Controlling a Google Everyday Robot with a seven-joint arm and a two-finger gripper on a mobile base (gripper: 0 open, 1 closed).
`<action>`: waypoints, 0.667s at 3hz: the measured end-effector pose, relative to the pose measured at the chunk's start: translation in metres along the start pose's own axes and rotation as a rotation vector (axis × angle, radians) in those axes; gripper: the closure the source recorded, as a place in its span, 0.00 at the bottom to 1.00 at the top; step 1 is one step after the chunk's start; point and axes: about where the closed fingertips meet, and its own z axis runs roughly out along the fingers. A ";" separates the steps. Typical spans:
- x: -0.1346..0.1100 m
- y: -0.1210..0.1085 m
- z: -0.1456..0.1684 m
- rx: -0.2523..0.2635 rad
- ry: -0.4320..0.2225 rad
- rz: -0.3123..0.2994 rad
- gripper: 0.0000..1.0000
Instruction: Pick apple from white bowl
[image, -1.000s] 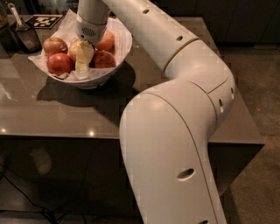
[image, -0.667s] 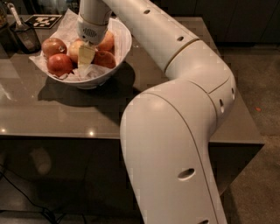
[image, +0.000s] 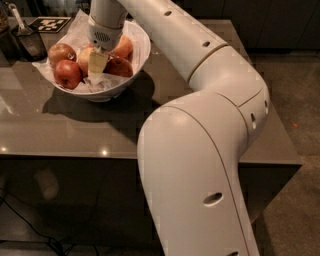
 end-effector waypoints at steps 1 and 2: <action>0.000 0.000 0.000 0.000 0.000 0.000 1.00; -0.002 -0.001 -0.001 0.002 -0.002 0.000 1.00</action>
Offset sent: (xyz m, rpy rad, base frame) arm -0.0009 -0.0003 0.0024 0.0034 -0.0067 -0.0013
